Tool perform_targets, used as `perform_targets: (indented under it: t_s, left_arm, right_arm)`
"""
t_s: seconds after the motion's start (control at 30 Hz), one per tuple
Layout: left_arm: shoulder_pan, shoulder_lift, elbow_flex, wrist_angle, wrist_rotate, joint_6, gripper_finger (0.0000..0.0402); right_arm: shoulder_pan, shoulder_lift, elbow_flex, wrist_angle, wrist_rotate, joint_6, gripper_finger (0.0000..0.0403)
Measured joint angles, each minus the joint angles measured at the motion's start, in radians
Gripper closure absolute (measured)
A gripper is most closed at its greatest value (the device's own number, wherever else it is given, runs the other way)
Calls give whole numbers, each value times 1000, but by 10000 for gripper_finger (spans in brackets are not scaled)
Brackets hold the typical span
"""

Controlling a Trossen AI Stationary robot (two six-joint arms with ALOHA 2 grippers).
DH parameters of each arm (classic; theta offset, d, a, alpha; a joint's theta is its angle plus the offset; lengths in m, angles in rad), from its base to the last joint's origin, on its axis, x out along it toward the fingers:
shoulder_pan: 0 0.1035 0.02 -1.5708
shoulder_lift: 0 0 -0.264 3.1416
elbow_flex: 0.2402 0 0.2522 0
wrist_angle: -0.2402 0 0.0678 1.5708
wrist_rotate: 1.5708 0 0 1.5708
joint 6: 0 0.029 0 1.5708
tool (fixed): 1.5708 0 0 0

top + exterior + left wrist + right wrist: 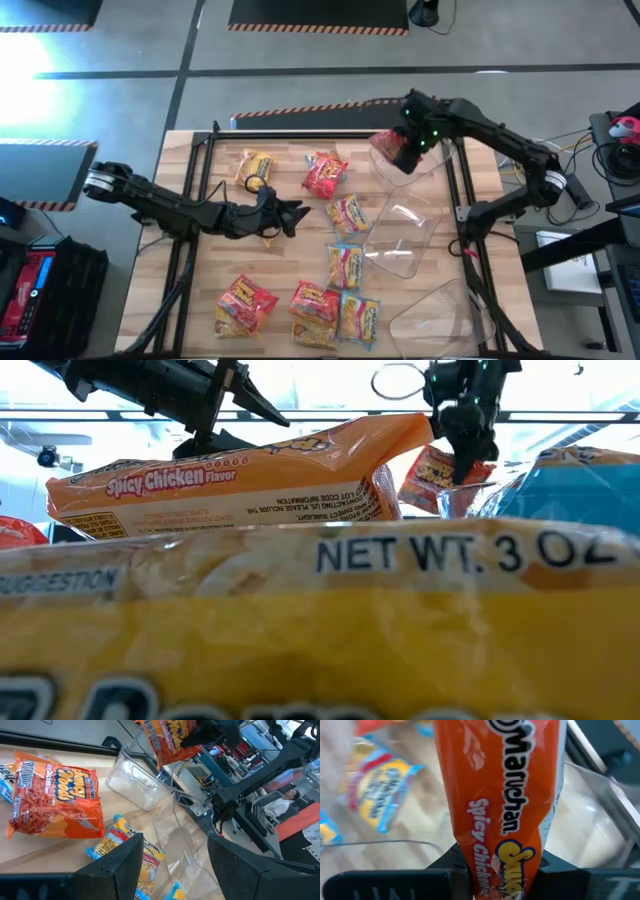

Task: Sort Maruchan noodles
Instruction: Put the orange noodle pack into the top transparent bin

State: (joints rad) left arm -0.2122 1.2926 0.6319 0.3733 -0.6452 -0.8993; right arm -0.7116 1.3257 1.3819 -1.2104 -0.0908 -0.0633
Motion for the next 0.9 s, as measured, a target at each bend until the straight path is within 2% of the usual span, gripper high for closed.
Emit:
perform_targets:
  t_s: [0.2, 0.5, 0.9]
  left_arm:
    - [3, 0, 0, 0, 0, 0, 198]
    - [3, 0, 0, 0, 0, 0, 198]
    - [5, 0, 0, -2, -25, 0, 198]
  right_arm:
    - [-151, 89, -2, -82, 92, -46, 327]
    - [-351, 214, -3, -108, 94, -68, 327]
    - [-359, 253, -2, -136, 109, -56, 326]
